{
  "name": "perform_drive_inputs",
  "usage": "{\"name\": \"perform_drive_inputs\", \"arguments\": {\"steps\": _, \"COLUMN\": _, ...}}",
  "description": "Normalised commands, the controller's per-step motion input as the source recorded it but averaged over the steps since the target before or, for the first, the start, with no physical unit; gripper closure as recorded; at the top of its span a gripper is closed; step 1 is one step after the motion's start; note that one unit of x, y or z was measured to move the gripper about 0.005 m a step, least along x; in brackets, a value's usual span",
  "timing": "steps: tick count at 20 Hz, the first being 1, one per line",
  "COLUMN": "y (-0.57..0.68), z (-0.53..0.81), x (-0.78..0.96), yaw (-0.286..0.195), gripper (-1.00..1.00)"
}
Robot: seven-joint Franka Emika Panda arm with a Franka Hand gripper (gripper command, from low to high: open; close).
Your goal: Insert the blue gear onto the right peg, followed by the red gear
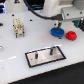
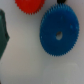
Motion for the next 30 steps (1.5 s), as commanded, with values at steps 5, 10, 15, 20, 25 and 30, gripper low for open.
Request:
{"name": "perform_drive_inputs", "arguments": {"steps": 5, "y": -0.11, "z": 0.08, "x": -0.43, "yaw": 0.000, "gripper": -1.00}}
{"name": "perform_drive_inputs", "arguments": {"steps": 10, "y": -0.28, "z": -0.13, "x": -0.40, "yaw": 0.000, "gripper": -1.00}}
{"name": "perform_drive_inputs", "arguments": {"steps": 15, "y": -0.04, "z": -0.37, "x": -0.20, "yaw": 0.000, "gripper": -1.00}}
{"name": "perform_drive_inputs", "arguments": {"steps": 20, "y": -0.02, "z": -0.39, "x": -0.20, "yaw": 0.000, "gripper": -1.00}}
{"name": "perform_drive_inputs", "arguments": {"steps": 25, "y": 0.00, "z": -0.36, "x": -0.21, "yaw": 0.000, "gripper": 1.00}}
{"name": "perform_drive_inputs", "arguments": {"steps": 30, "y": -0.01, "z": -0.12, "x": -0.11, "yaw": 0.000, "gripper": 1.00}}
